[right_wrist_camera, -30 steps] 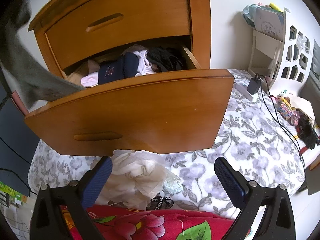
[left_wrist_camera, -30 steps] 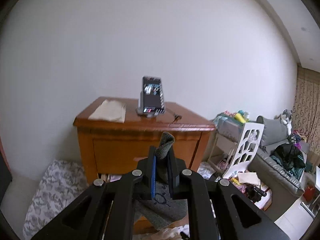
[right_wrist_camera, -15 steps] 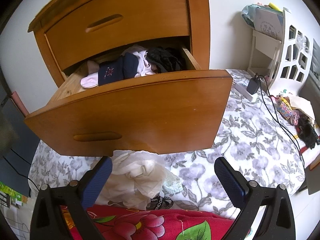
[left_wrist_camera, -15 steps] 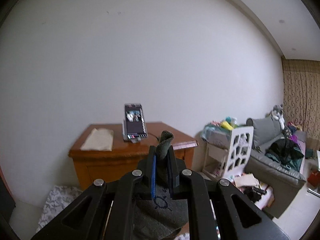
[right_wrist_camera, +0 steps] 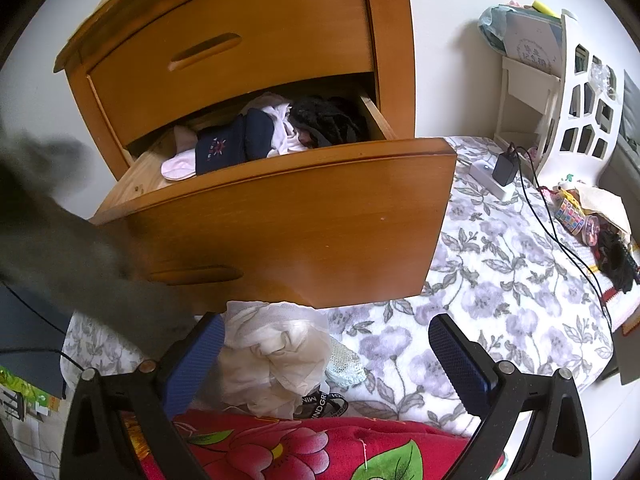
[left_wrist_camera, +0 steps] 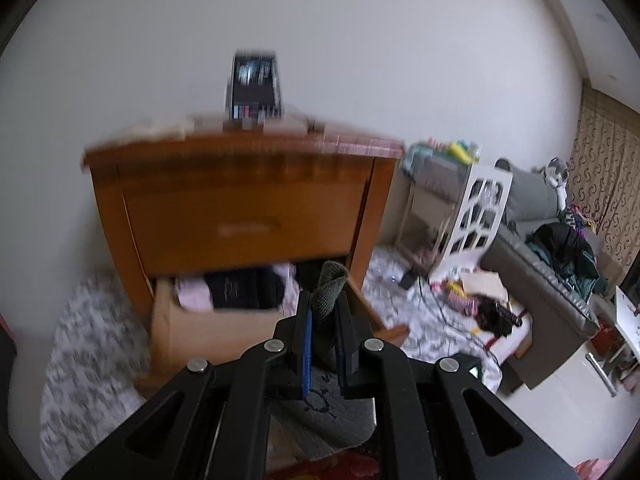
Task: Organize soft objects
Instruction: 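Lower the grey cloth below the drawer front onto the bedspread, then open the left gripper to release the grey cloth, then withdraw the left gripper from the released grey cloth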
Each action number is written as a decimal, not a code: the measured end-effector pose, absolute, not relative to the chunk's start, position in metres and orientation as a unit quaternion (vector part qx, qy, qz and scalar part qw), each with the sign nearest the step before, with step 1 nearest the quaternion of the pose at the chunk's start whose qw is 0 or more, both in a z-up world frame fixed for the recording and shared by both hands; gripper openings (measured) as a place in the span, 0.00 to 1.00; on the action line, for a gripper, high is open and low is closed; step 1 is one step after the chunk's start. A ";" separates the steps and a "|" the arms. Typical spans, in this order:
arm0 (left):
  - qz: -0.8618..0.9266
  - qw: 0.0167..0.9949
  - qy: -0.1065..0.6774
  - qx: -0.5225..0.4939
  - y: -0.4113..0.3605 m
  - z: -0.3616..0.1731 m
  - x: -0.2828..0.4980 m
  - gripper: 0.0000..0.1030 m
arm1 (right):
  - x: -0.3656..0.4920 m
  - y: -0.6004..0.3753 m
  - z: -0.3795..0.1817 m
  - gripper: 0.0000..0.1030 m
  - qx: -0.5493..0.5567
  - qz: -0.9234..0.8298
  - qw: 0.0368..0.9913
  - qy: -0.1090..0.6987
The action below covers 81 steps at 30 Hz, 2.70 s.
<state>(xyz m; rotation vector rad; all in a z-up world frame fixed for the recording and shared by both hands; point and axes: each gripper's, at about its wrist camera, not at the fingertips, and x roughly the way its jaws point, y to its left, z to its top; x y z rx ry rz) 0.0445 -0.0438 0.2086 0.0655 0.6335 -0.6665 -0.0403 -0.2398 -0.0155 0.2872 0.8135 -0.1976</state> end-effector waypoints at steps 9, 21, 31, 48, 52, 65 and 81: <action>-0.303 0.853 0.424 0.014 -0.049 0.110 0.070 0.09 | -0.041 -0.241 -0.017 1.00 0.144 -0.095 0.903 0.394; -0.262 0.804 0.533 0.030 -0.050 0.010 0.089 0.09 | -0.041 -0.241 -0.017 1.00 0.142 -0.097 0.902 0.395; -0.240 0.774 0.580 0.080 -0.066 -0.032 0.097 0.10 | -0.040 -0.240 -0.018 1.00 0.139 -0.099 0.902 0.397; -0.224 0.748 0.614 0.114 -0.085 -0.050 0.107 0.16 | -0.040 -0.239 -0.017 1.00 0.131 -0.104 0.902 0.398; -0.210 0.766 0.598 0.107 -0.081 -0.041 0.102 0.42 | -0.040 -0.238 -0.017 1.00 0.131 -0.105 0.902 0.398; -0.191 0.814 0.548 0.033 -0.040 -0.007 0.087 0.60 | -0.040 -0.237 -0.019 1.00 0.132 -0.105 0.901 0.399; -0.098 0.906 0.411 -0.025 0.039 0.046 0.074 0.84 | -0.037 -0.235 -0.020 1.00 0.119 -0.110 0.899 0.407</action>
